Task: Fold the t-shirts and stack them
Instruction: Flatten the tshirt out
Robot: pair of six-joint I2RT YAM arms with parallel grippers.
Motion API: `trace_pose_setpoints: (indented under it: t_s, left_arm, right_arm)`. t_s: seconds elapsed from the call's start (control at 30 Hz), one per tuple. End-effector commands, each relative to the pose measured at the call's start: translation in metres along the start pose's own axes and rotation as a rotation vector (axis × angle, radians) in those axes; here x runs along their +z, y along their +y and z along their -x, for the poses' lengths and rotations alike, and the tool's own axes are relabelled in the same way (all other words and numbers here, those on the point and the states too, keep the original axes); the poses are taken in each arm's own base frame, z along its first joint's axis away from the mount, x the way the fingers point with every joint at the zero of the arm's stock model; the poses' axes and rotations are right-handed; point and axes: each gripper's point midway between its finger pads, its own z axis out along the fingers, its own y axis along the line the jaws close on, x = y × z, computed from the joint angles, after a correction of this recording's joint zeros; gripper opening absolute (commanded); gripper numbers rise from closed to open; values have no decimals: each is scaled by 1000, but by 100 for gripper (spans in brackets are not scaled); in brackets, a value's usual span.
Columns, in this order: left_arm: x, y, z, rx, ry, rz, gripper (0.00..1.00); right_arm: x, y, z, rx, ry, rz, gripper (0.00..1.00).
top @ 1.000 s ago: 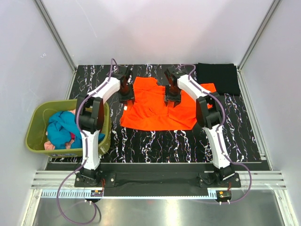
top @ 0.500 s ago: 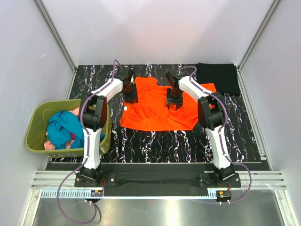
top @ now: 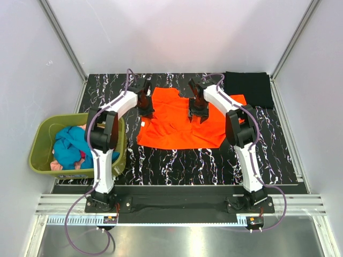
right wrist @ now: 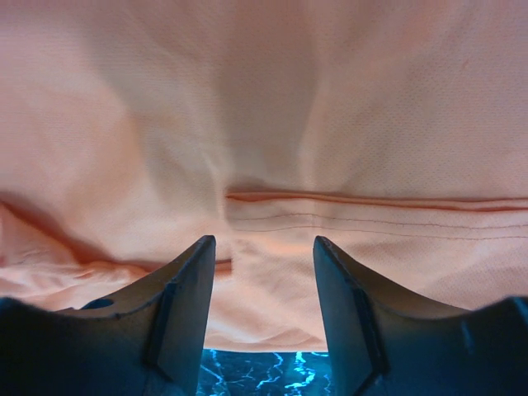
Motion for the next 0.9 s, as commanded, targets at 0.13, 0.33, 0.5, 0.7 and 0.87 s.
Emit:
trace_pose_setpoints:
  t_s: [0.13,0.33,0.5,0.7,0.87]
  left_arm:
    - [-77,-18,7,10,-144,-46,0]
    - [-92,-30,-6,28,-136,-78,0]
    - [-108,-38,-20,58,-141,-100,0]
    - [-114,-35,-36,63,-129,-97,0]
    - [-123,-29,-45,69,-143,-94,0]
  right_arm:
    - [-15,19,11,26,-40,20,61]
    - [-2,7,6,39,-20,-40,54]
    - [6,4,9,20,-29,-57,50]
    - [14,-2,13,16,-49,-90,38]
    - [14,-3,17,8,-62,-101,32]
